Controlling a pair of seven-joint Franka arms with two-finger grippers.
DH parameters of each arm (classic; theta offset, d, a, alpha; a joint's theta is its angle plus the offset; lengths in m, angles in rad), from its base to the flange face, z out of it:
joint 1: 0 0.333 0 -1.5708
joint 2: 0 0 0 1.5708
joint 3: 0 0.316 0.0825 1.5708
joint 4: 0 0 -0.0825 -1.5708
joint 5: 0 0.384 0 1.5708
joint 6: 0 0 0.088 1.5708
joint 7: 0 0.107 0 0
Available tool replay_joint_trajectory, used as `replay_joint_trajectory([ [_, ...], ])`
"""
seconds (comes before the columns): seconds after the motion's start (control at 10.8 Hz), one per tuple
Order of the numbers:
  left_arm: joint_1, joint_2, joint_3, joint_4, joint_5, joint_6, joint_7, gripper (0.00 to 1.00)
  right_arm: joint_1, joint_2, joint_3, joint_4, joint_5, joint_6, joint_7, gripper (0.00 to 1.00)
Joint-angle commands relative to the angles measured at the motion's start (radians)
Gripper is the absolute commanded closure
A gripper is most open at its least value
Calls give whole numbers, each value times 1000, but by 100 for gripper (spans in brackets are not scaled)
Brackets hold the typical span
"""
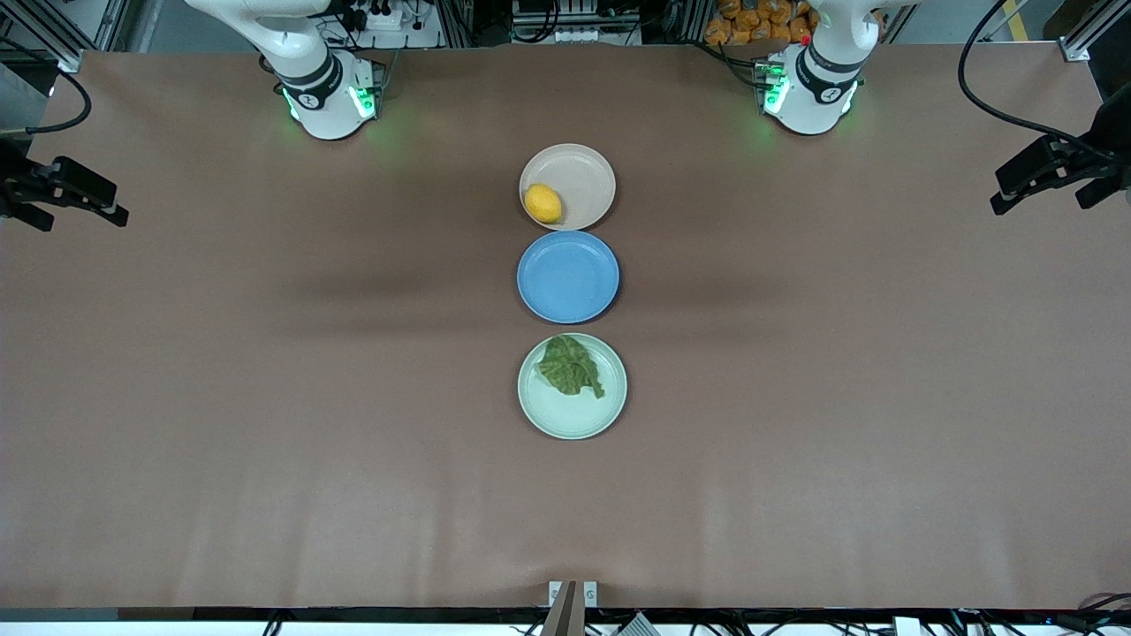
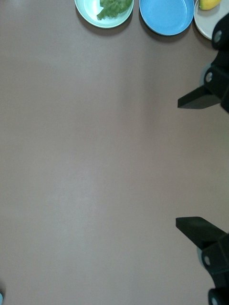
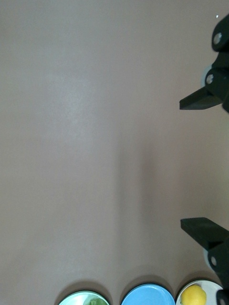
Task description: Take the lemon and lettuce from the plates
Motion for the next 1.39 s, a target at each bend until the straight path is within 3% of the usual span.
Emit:
replay_joint_trajectory([
  [0.0,8,-4,-1,5,-23,-14,2,0,-5,-9,9,-18,11,4,7,0],
  [0.37,-6,43,-14,-52,-23,10,1,0,-7,-9,10,-20,11,4,7,0],
  [0.74,-67,201,-122,-101,-30,237,-19,0,-7,-9,10,-20,11,4,7,0],
  [1.3,-297,404,-139,-96,13,543,-73,0,-7,-9,10,-21,13,3,7,0],
])
